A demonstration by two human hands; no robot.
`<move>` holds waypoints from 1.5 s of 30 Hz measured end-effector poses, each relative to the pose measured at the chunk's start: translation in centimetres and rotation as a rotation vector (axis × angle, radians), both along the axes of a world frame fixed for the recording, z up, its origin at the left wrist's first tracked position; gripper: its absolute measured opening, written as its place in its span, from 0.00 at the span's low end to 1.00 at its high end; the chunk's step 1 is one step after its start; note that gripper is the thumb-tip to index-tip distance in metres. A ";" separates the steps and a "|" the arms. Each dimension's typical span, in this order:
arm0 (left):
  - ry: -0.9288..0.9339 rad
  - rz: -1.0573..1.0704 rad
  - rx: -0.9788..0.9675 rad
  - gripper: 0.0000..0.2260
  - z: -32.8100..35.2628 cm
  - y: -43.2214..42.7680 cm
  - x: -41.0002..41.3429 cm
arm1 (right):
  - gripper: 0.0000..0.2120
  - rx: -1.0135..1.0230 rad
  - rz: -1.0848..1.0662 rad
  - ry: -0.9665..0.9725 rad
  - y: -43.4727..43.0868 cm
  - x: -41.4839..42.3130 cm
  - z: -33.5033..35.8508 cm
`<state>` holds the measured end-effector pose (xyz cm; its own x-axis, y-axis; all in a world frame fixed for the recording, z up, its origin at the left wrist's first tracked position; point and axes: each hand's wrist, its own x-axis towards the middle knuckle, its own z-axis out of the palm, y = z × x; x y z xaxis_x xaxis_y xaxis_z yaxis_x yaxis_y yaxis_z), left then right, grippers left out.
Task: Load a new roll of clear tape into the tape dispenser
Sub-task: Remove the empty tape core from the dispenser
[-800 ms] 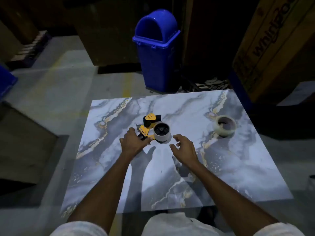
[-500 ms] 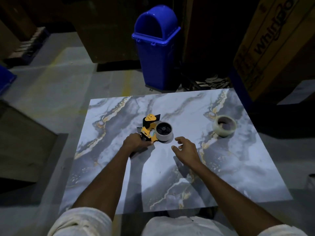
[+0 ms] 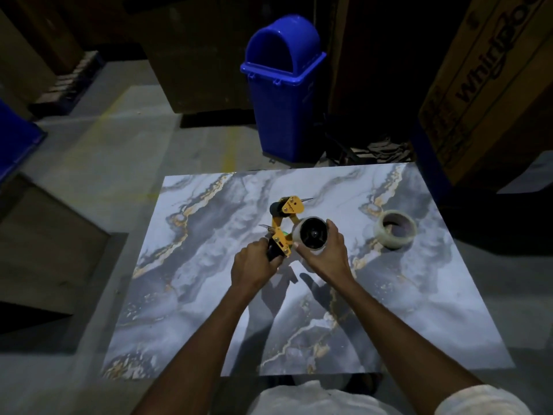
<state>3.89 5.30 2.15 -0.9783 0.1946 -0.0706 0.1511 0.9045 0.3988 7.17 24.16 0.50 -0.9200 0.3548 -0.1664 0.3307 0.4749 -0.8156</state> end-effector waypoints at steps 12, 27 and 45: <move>0.086 -0.078 -0.180 0.34 0.2 -0.3 -1.2 | 0.41 0.347 0.175 0.013 1.2 -1.1 0.9; 0.164 -0.112 -0.352 0.31 1.6 -0.1 -2.2 | 0.33 0.494 0.349 0.152 2.1 -2.3 2.8; 0.220 -0.037 -0.394 0.31 1.9 1.1 -3.5 | 0.44 0.440 0.075 0.118 0.8 -3.4 3.7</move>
<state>0.40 6.42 4.02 -0.9712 0.2299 0.0621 0.2291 0.9732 -0.0198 3.75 24.98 4.20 -0.9494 0.3000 0.0929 0.1991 0.8036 -0.5608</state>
